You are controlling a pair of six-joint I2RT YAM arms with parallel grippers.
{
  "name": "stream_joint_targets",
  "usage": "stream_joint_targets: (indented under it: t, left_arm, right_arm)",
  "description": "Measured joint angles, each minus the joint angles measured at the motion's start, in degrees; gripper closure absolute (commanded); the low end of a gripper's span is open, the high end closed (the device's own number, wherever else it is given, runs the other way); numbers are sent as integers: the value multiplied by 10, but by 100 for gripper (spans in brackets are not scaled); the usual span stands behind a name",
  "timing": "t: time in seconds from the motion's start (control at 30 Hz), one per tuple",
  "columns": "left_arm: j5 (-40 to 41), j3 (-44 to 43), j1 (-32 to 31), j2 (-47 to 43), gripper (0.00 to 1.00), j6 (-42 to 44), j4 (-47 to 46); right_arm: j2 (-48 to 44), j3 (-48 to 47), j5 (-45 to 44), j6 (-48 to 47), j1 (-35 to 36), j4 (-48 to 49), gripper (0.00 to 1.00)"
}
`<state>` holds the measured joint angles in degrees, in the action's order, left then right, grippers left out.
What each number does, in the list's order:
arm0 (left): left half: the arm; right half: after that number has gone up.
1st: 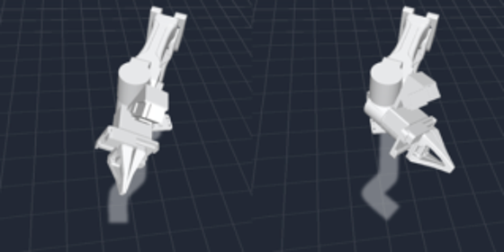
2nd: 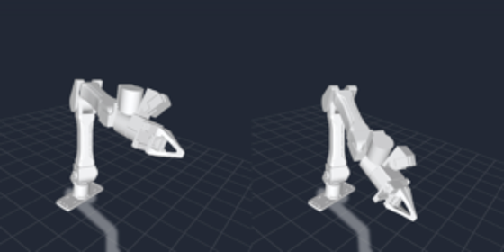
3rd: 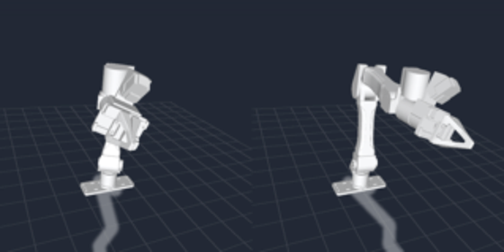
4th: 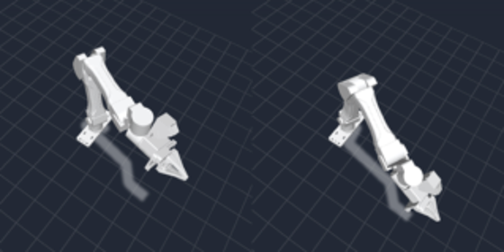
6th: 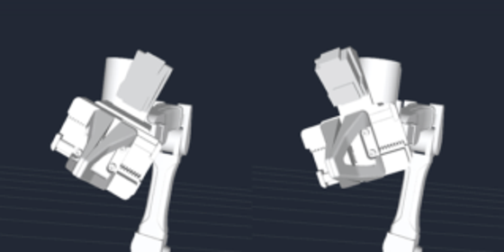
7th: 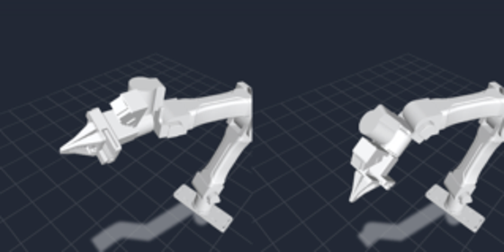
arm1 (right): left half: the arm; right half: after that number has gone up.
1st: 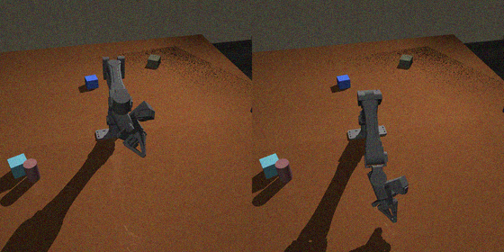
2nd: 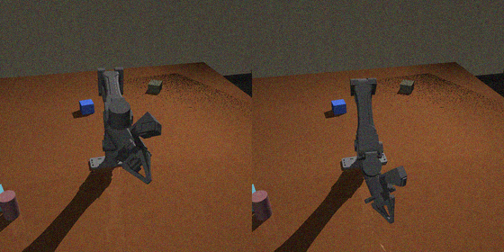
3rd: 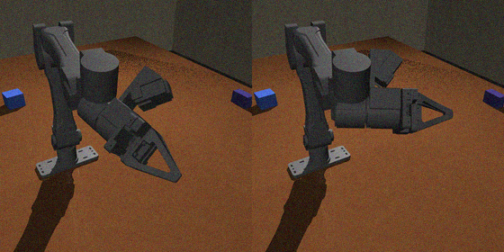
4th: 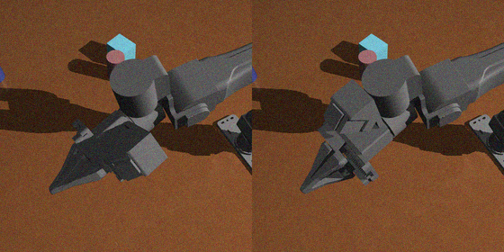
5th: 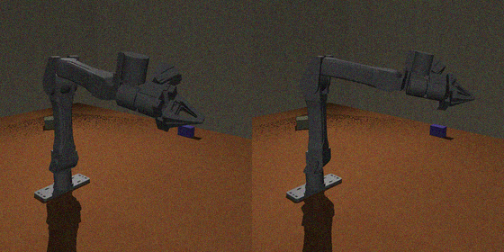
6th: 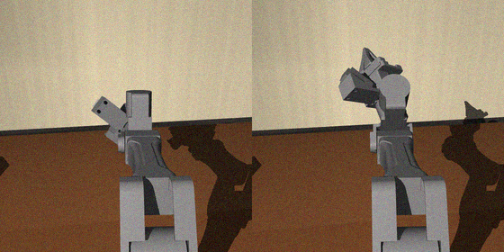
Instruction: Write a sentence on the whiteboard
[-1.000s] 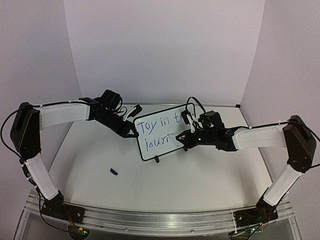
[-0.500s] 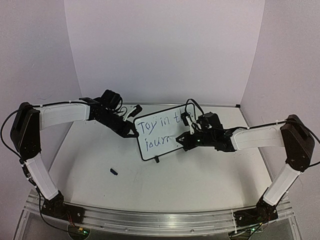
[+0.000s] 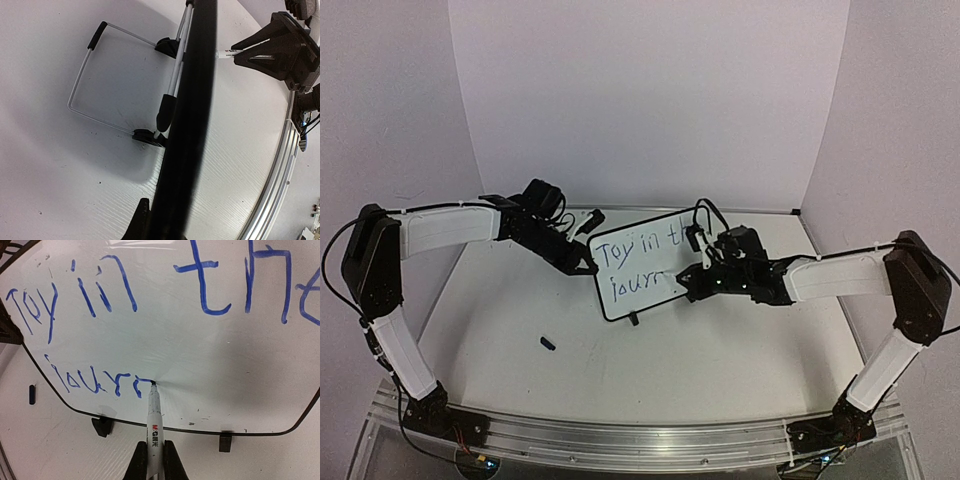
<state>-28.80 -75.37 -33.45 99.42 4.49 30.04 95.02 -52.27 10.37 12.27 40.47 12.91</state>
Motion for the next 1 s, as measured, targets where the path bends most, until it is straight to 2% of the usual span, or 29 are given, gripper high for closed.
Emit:
stream_joint_targets:
  t: [1.0]
  left_arm:
    - [0,0,0,0,100,0,0]
  right_arm:
    - [-7,26,-9,13,-1,-2,100]
